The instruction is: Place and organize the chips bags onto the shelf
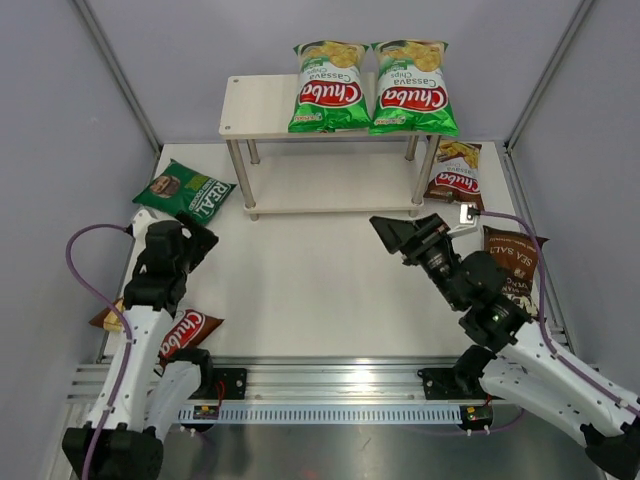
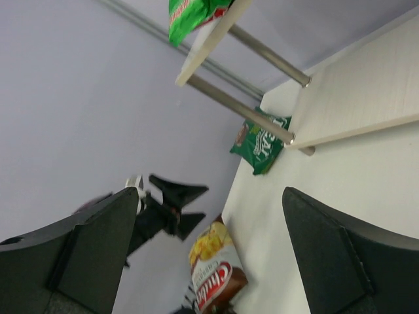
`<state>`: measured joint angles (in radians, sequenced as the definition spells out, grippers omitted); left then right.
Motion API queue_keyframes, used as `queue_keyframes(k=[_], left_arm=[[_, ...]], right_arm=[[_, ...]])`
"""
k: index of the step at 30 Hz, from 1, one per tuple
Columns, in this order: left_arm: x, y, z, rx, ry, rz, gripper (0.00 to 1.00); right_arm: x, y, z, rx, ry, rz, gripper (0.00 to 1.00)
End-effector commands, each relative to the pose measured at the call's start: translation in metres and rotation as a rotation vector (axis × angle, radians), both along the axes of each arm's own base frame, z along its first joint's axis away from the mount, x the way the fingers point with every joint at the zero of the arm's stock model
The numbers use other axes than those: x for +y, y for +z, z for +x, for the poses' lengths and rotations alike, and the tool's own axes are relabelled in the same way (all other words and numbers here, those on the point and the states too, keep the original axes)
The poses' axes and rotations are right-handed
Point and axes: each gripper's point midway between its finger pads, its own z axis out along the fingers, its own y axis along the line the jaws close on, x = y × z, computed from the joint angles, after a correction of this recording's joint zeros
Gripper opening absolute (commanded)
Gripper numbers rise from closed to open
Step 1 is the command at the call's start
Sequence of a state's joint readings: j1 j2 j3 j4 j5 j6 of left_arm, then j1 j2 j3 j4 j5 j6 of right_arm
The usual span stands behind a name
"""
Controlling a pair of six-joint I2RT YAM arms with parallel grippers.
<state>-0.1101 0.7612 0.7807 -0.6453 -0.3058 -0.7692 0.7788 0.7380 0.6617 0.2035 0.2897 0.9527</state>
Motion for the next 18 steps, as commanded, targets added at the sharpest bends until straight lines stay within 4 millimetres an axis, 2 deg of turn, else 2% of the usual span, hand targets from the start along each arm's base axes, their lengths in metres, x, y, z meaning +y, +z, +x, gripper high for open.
queue_keyframes(k=[1,2,3,4,5,6,7,8,9,11,12,13,15,16,18], left_arm=[[0.003,0.033,0.057,-0.269,0.017,-0.174,0.99],[0.022,0.019,0.067,-0.239,0.098,-0.173,0.99],[0.03,0.017,0.076,-0.245,0.132,-0.205,0.99],[0.039,0.026,0.092,-0.299,0.138,-0.221,0.99],[0.053,0.011,0.105,-0.27,0.157,-0.253,0.99],[0.062,0.006,0.115,-0.269,0.182,-0.279,0.99],[0.073,0.018,0.129,-0.323,0.187,-0.278,0.99],[0.084,0.021,0.137,-0.344,0.179,-0.29,0.99],[0.094,-0.001,0.149,-0.3,0.19,-0.297,0.99],[0.118,0.001,0.168,-0.317,0.205,-0.293,0.99],[0.126,-0.02,0.179,-0.268,0.207,-0.297,0.99],[0.133,-0.028,0.186,-0.254,0.208,-0.306,0.99],[0.147,-0.026,0.2,-0.288,0.183,-0.338,0.99],[0.154,-0.038,0.209,-0.298,0.173,-0.354,0.99],[0.165,-0.042,0.215,-0.308,0.156,-0.391,0.99]], right_arm=[[0.01,-0.029,-0.036,-0.052,0.181,-0.166,0.99],[0.009,-0.027,-0.045,-0.074,0.212,-0.185,0.99],[0.012,-0.026,-0.055,-0.089,0.266,-0.205,1.0],[0.01,-0.032,-0.058,-0.091,0.274,-0.253,0.99],[0.008,-0.037,-0.067,-0.087,0.308,-0.282,0.99],[0.004,-0.041,-0.068,-0.079,0.299,-0.296,0.99],[0.0,-0.052,-0.069,-0.045,0.293,-0.317,1.0],[-0.006,-0.046,-0.074,-0.071,0.284,-0.3,0.99],[-0.008,-0.053,-0.076,-0.07,0.284,-0.298,0.99],[-0.013,-0.041,-0.09,-0.161,0.308,-0.268,0.99],[-0.013,-0.044,-0.095,-0.177,0.329,-0.269,1.0],[-0.015,-0.043,-0.097,-0.19,0.328,-0.265,1.0],[-0.024,-0.035,-0.102,-0.233,0.304,-0.252,0.99],[-0.028,-0.036,-0.103,-0.244,0.292,-0.274,0.99],[-0.039,-0.027,-0.104,-0.275,0.248,-0.291,0.99]])
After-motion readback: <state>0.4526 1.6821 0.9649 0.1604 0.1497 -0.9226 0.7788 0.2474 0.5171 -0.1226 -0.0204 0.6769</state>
